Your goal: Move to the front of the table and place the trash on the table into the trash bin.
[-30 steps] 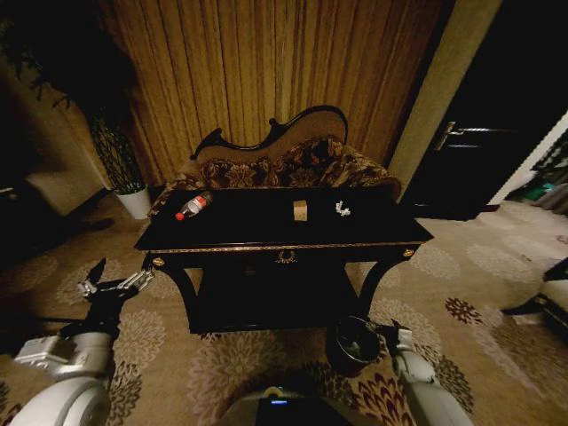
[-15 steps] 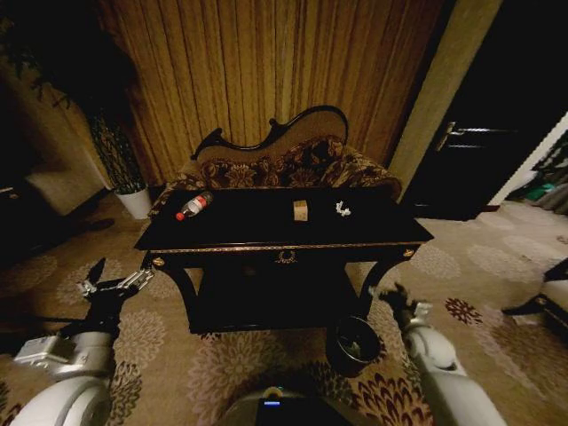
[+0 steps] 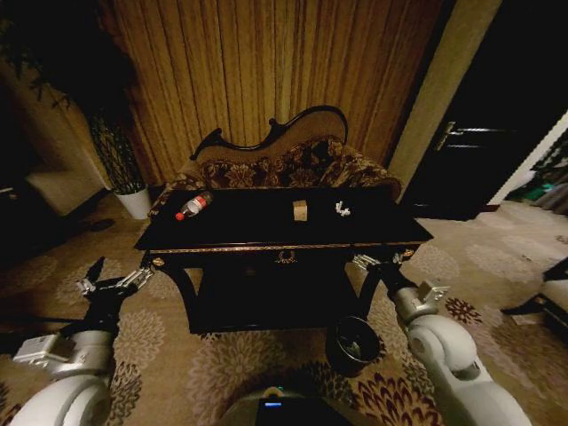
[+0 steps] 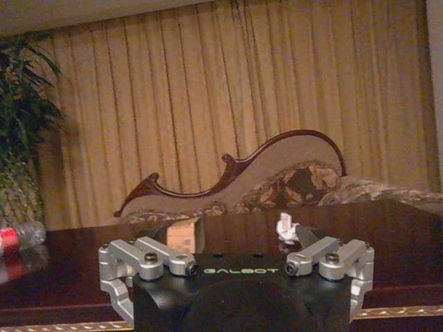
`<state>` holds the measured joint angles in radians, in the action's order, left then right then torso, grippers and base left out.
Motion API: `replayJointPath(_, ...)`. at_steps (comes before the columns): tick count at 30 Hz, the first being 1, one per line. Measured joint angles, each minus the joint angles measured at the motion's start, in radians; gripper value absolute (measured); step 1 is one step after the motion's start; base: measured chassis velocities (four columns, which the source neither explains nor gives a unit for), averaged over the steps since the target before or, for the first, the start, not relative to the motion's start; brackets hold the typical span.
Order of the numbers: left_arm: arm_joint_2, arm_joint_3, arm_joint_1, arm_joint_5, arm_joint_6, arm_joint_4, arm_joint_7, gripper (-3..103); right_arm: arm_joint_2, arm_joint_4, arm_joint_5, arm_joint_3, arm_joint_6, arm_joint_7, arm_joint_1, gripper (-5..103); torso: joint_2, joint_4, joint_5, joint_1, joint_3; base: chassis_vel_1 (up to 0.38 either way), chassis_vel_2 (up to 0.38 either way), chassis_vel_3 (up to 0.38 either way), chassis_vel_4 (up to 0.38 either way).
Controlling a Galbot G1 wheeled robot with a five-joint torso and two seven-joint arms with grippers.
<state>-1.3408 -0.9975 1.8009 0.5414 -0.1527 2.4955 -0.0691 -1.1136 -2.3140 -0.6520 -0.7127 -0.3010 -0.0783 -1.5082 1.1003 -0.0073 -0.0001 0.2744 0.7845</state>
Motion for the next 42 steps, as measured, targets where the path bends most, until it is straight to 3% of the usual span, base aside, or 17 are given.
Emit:
replayJointPath(13, 0.010, -0.003, 0.000, 0.015, -0.003, 0.004, 0.000, 100, 0.005, 0.066, 0.050, 0.005, -0.002, 0.030, 0.018, 100, 0.000, 0.0000, 0.0002, 0.000, 0.000, 0.000, 0.000, 0.000, 0.000)
replayJointPath(42, 0.003, -0.002, 0.007, 0.013, -0.002, 0.005, 0.002, 100, 0.015, 0.052, 0.053, 0.000, 0.009, 0.030, 0.017, 100, 0.000, -0.0001, 0.0001, 0.000, 0.000, -0.059, 0.054, 0.055, -0.058)
